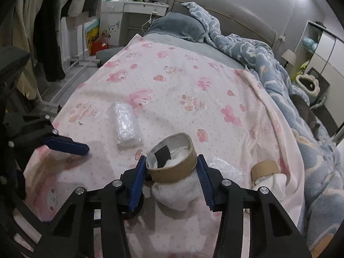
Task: Collect trash
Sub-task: 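Grasp the tape roll with the right tool while the left tool grasps the black clip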
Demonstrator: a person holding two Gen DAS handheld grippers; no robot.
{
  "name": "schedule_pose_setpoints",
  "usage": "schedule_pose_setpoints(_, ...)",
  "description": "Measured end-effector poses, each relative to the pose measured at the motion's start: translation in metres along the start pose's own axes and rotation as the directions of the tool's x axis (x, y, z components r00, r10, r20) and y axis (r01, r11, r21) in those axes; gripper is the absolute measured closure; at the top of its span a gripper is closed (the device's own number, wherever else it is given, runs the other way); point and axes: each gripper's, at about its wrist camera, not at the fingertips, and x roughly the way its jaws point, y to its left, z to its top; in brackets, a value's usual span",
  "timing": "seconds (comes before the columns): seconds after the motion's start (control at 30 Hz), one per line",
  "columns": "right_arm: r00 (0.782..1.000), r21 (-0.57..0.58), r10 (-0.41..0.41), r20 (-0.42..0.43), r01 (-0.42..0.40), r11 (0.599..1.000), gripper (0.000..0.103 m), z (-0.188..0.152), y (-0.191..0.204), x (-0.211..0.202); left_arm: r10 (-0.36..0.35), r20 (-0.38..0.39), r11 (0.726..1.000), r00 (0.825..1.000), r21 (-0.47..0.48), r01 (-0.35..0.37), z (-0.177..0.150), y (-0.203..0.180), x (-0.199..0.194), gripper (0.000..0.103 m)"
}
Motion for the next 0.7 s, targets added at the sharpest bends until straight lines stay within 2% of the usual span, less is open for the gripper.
schedule_pose_setpoints(0.17,0.994,0.174,0.095,0.052,-0.103,0.979,0.056,-0.001,-0.027,-0.01,0.0,0.009,1.0,1.0,0.022,0.0,0.002,-0.005,0.008,0.022)
schedule_pose_setpoints(0.3,0.98,0.314,0.171,0.104,-0.195,0.929,0.056,-0.005,-0.049,-0.016,-0.005,0.018,1.0,1.0,0.026,0.005,0.003,-0.006,0.013,0.023)
schedule_pose_setpoints(0.57,0.973,0.494,0.18,0.146,-0.23,0.839,0.056,-0.025,-0.086,-0.022,-0.024,0.042,0.999,0.999,0.045,0.022,0.01,-0.015,0.021,0.027)
schedule_pose_setpoints(0.7,0.978,0.538,0.154,0.14,-0.206,0.818,0.056,-0.037,-0.101,-0.026,-0.03,0.046,0.998,0.998,0.052,0.028,0.011,-0.02,0.027,0.028)
